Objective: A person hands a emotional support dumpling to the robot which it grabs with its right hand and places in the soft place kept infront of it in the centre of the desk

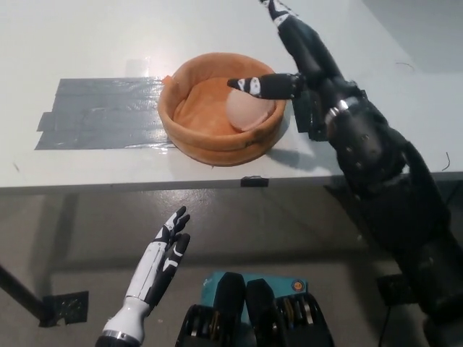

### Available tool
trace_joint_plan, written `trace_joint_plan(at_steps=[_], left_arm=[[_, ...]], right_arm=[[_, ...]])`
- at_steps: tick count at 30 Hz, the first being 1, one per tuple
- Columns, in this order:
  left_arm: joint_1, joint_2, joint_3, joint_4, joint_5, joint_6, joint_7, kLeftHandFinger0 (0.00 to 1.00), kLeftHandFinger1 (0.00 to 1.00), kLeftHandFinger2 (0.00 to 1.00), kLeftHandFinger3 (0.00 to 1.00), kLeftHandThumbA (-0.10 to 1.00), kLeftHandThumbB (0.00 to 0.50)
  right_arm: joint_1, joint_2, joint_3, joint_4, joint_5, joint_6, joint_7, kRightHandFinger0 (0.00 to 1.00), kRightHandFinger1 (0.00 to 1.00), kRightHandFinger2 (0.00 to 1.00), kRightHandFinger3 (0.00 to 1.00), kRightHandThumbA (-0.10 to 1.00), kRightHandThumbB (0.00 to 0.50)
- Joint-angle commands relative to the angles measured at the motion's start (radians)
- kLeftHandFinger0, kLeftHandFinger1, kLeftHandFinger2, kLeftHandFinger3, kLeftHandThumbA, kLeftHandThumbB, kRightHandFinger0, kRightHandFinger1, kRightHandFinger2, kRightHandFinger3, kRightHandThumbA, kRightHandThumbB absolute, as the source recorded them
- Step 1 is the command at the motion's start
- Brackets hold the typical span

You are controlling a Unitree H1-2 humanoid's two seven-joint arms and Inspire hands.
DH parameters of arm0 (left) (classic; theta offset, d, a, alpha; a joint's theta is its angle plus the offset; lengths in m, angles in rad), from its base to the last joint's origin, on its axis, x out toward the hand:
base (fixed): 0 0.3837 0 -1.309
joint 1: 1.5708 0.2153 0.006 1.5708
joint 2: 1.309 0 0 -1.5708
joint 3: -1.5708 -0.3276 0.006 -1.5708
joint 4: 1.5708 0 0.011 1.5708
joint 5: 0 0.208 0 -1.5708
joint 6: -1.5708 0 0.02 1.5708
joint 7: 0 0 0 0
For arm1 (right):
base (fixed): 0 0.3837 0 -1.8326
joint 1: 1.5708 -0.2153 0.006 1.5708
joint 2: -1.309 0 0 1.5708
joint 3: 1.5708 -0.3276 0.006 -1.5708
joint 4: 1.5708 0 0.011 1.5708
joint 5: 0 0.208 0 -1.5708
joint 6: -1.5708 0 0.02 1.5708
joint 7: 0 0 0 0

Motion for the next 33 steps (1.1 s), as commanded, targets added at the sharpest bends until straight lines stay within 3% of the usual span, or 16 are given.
trace_joint_plan(at_steps=[1, 4, 6, 9, 13, 14, 20, 25, 33], left_arm=[[-0.030, 0.014, -0.006, -0.026, 0.015, 0.003, -0.011, 1.00, 1.00, 1.00, 1.00, 1.00, 0.156], [-0.033, 0.015, -0.002, -0.023, 0.009, 0.005, -0.012, 1.00, 1.00, 1.00, 1.00, 1.00, 0.151], [-0.030, 0.015, -0.004, -0.019, 0.011, -0.002, -0.010, 1.00, 1.00, 1.00, 1.00, 1.00, 0.140], [-0.029, 0.014, -0.003, -0.011, 0.009, -0.007, -0.009, 1.00, 1.00, 1.00, 1.00, 1.00, 0.132], [-0.018, 0.015, -0.004, -0.008, 0.016, 0.001, -0.007, 1.00, 1.00, 1.00, 1.00, 1.00, 0.138], [-0.014, 0.016, -0.005, -0.007, 0.014, -0.002, -0.008, 1.00, 1.00, 1.00, 1.00, 1.00, 0.131], [0.000, 0.014, -0.010, 0.006, 0.009, -0.025, -0.002, 1.00, 1.00, 1.00, 1.00, 1.00, 0.087], [0.015, 0.017, -0.015, -0.003, 0.021, -0.013, 0.002, 1.00, 1.00, 1.00, 1.00, 1.00, 0.085], [0.000, 0.015, -0.013, 0.001, 0.025, -0.018, 0.005, 1.00, 1.00, 1.00, 1.00, 1.00, 0.084]], right_arm=[[0.190, -0.046, -0.060, -0.449, 0.034, 0.035, 0.033, 1.00, 1.00, 1.00, 1.00, 1.00, 0.394], [0.319, -0.047, -0.053, -0.561, 0.011, -0.043, 0.000, 1.00, 1.00, 1.00, 1.00, 1.00, 0.373], [0.399, -0.055, -0.050, -0.629, -0.010, -0.054, -0.004, 1.00, 1.00, 1.00, 1.00, 1.00, 0.345], [0.512, -0.056, -0.062, -0.693, -0.030, -0.060, -0.022, 1.00, 1.00, 1.00, 1.00, 1.00, 0.343], [0.618, -0.057, -0.081, -0.648, -0.002, -0.111, -0.047, 1.00, 1.00, 1.00, 1.00, 1.00, 0.332], [0.650, -0.058, -0.087, -0.611, 0.004, -0.132, -0.057, 1.00, 1.00, 1.00, 1.00, 0.98, 0.303], [0.736, -0.049, -0.091, -0.416, -0.026, -0.245, -0.114, 1.00, 1.00, 1.00, 1.00, 0.91, 0.245], [0.749, -0.038, -0.063, -0.205, -0.050, -0.328, -0.155, 1.00, 1.00, 1.00, 1.00, 0.90, 0.274], [0.722, -0.039, -0.017, -0.086, -0.075, -0.370, -0.143, 1.00, 1.00, 1.00, 1.00, 0.97, 0.324]])
